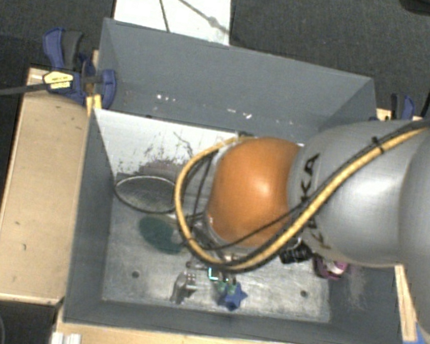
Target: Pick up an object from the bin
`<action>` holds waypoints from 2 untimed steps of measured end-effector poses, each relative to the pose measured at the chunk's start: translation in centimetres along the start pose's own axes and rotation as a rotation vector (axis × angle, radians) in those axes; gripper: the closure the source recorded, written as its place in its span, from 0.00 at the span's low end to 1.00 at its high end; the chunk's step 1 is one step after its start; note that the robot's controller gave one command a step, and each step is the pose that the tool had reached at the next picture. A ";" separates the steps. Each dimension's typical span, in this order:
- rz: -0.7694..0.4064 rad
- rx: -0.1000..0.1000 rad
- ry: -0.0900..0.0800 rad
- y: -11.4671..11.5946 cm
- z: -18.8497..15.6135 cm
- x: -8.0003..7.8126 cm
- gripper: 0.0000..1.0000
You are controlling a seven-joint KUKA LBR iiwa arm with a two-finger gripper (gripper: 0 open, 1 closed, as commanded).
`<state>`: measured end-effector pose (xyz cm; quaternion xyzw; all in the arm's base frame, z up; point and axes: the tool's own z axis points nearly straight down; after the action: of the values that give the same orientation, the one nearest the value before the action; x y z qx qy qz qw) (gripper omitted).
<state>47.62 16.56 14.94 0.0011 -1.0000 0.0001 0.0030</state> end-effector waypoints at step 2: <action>-0.312 -0.001 -0.009 3.6 5.9 -9.8 1.00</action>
Offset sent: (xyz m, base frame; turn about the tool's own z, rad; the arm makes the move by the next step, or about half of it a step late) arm 0.0968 0.0359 -0.0615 -0.3202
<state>57.42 20.19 8.97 0.1565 -0.9877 -0.0009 -0.0014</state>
